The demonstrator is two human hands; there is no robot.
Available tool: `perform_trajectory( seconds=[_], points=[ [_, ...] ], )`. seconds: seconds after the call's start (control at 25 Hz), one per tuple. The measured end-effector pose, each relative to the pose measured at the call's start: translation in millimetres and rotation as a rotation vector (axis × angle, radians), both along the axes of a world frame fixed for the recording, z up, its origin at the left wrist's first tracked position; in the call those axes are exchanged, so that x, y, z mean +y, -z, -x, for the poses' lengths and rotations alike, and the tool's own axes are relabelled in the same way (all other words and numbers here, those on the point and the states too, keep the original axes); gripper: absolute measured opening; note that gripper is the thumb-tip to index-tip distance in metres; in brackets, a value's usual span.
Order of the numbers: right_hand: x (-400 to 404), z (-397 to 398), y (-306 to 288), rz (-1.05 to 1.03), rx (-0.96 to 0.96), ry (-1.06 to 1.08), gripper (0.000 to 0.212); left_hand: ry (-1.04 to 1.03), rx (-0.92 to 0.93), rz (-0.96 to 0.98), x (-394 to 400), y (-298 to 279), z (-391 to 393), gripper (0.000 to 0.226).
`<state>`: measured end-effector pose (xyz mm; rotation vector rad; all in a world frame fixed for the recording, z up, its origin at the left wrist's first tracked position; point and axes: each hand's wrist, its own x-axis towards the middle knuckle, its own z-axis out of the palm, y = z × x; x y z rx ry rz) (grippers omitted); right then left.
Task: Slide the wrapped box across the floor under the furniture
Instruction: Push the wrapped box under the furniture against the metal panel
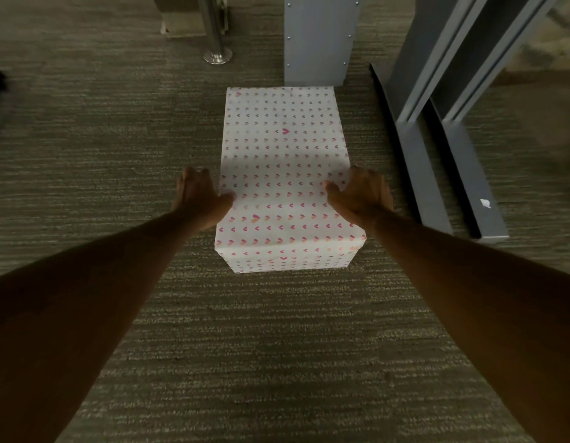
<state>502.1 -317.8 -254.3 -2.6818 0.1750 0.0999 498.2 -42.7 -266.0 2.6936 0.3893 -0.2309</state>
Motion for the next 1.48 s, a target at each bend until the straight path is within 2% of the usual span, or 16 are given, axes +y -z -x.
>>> perform_trajectory(
  seconds=[0.16, 0.36, 0.44, 0.64, 0.88, 1.12, 1.28, 1.48],
  points=[
    [-4.1, -5.7, 7.2, -0.133, -0.038, 0.082, 0.026, -0.079, 0.022, 0.255, -5.9, -0.7, -7.3, 0.032],
    [-11.4, -11.0, 14.0, -0.3, -0.022, 0.211, 0.025, -0.216, 0.047, 0.528, -2.5, -2.3, -14.8, 0.011],
    [-13.5, -14.6, 14.5, -0.34, 0.002, 0.233, 0.024, -0.233, 0.041, 0.554, -1.5, -3.5, -16.7, 0.003],
    [-29.0, -19.8, 10.8, -0.442, 0.01, 0.234, 0.024, -0.149, 0.027, 0.568, -9.2, -7.3, -23.7, 0.005],
    [-60.4, -31.8, 1.1, -0.456, -0.004, 0.26, 0.023, -0.155, -0.005, 0.593, -40.4, -13.4, -41.5, 0.016],
    [-106.0, -53.3, -2.7, -0.512, 0.025, 0.288, 0.03, -0.125, -0.015, 0.642, -81.1, -9.4, -64.0, 0.008],
    [-131.7, -61.4, -5.0, -0.47, 0.031, 0.265, 0.029, -0.135, -0.014, 0.687, -110.3, -7.8, -74.2, 0.014],
    [-157.7, -65.8, 0.7, -0.446, 0.034, 0.289, 0.027, -0.14, -0.001, 0.707, -137.6, 4.1, -79.0, 0.011]
  ],
)
